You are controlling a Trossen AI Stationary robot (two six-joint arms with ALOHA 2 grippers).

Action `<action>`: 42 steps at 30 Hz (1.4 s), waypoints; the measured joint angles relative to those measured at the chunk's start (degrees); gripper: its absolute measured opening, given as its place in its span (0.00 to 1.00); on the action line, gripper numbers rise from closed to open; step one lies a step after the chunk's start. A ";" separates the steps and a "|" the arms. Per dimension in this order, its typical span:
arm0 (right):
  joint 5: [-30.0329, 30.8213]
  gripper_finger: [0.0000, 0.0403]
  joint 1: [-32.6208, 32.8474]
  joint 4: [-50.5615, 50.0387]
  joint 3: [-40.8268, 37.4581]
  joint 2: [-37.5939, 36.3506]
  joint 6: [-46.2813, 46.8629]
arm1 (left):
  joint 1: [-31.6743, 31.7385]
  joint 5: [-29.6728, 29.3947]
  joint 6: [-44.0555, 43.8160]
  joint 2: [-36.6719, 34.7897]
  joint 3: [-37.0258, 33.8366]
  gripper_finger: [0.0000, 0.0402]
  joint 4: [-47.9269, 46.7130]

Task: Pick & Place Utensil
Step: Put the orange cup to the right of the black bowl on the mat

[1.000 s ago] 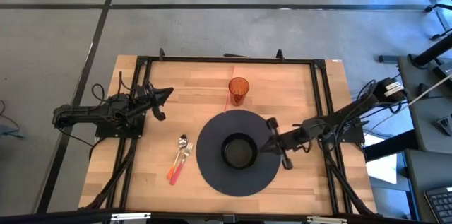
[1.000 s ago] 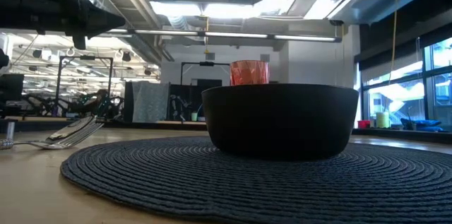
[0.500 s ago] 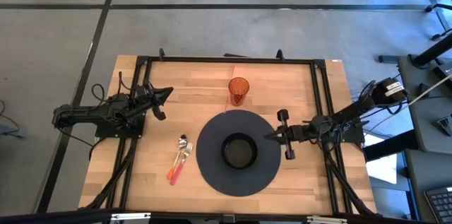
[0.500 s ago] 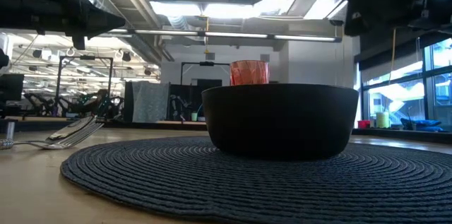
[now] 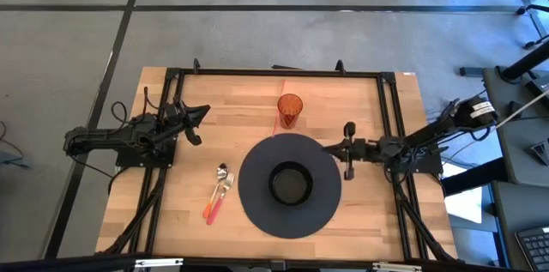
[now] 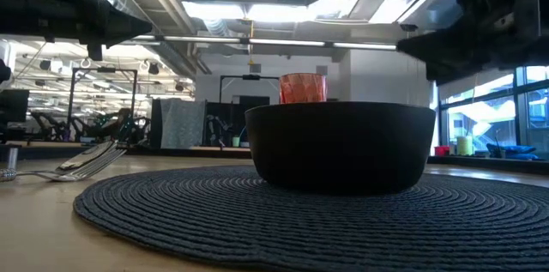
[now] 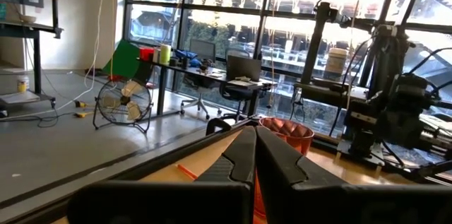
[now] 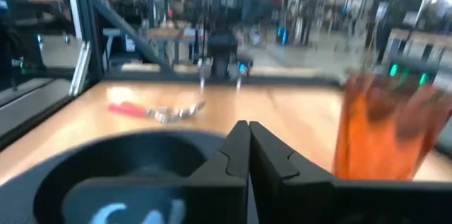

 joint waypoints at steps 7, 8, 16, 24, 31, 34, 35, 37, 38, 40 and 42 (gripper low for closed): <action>0.67 0.00 -0.13 -9.82 -0.81 -13.91 -4.47 | 0.00 0.28 0.00 0.00 0.00 0.01 0.00; 1.21 0.00 -0.36 -12.33 -0.81 -16.39 -4.78 | 0.00 0.28 0.00 0.00 0.00 0.01 0.00; -0.63 0.00 -4.57 -36.28 -0.80 -37.62 -3.91 | 0.00 0.35 0.00 0.00 0.00 0.01 0.00; -10.56 0.00 -6.03 -46.44 -0.75 -45.53 0.59 | 0.00 -2.43 0.02 0.00 -0.51 0.01 -0.18; -10.56 0.01 -6.01 -47.03 -0.75 -45.36 0.70 | 0.00 -2.73 -0.03 0.02 -0.55 0.01 -1.01; -10.56 0.01 -6.01 -47.03 -0.75 -45.36 0.78 | 0.00 -2.57 -0.44 0.02 -0.55 0.01 -1.11; -10.56 0.01 -6.01 -47.04 -0.75 -45.36 0.84 | 0.00 -2.47 -0.90 0.02 -0.55 0.01 -1.11; -10.58 0.01 -6.01 -47.28 -0.75 -45.36 1.15 | 0.00 -2.44 -1.49 0.02 -0.55 0.01 -1.11; -10.57 0.02 -6.01 -47.56 -0.75 -45.36 1.23 | 0.00 -2.44 -1.49 0.02 -0.55 0.01 -1.11; -10.56 0.02 -6.01 -47.95 -0.75 -45.36 1.30 | 0.00 -2.42 -1.51 0.02 -0.55 0.01 -1.12; -10.56 0.02 -6.01 -49.00 -0.75 -45.36 1.33 | 0.00 -2.43 -1.51 0.02 -0.55 0.01 -1.21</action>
